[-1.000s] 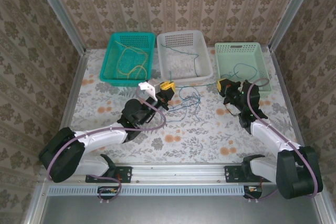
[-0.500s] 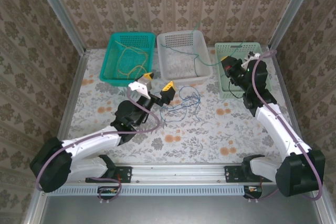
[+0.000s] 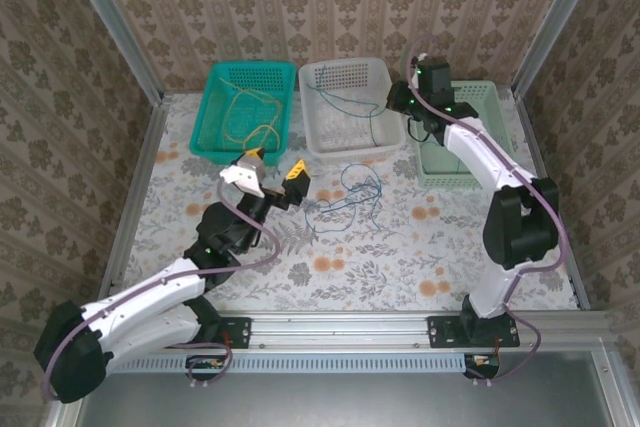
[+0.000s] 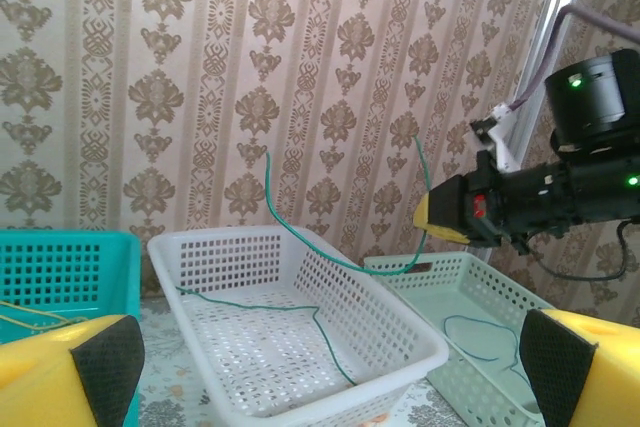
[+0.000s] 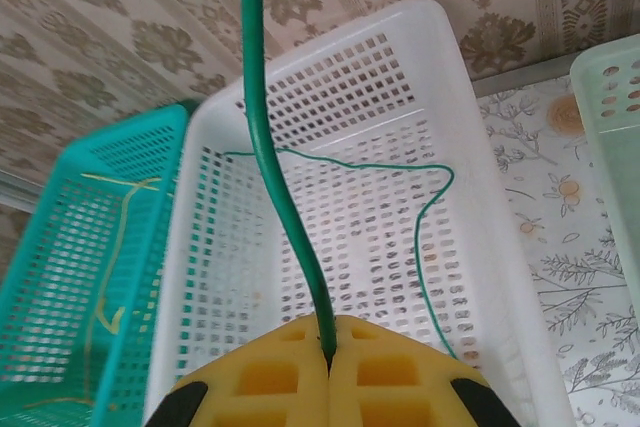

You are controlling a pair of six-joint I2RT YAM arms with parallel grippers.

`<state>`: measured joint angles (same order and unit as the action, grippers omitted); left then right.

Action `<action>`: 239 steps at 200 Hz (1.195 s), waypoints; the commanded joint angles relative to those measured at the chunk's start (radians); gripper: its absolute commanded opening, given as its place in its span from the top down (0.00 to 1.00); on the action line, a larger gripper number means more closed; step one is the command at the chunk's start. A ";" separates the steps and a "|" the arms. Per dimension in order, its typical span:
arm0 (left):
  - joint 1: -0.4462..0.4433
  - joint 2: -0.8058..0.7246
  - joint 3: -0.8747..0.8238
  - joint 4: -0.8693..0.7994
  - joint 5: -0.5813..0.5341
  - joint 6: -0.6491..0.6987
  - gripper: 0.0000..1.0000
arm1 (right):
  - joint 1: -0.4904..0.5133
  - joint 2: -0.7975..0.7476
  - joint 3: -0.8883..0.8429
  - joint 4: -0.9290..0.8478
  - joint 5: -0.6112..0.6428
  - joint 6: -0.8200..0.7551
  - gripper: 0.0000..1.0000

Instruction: Untangle the cables

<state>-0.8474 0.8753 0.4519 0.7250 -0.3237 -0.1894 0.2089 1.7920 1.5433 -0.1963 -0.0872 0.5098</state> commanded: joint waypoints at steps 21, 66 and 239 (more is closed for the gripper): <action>0.022 -0.023 -0.022 -0.065 -0.011 -0.013 0.00 | 0.061 0.103 0.020 -0.021 0.208 0.100 1.00; 0.031 -0.027 -0.025 -0.087 0.000 -0.027 0.00 | 0.067 0.215 0.046 0.026 0.257 0.363 1.00; 0.043 -0.027 -0.062 -0.089 -0.010 -0.069 0.00 | 0.136 0.168 0.143 -0.020 0.102 0.394 0.24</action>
<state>-0.8097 0.8551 0.4049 0.6277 -0.3260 -0.2329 0.3225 2.0846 1.6981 -0.2119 0.0402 0.9771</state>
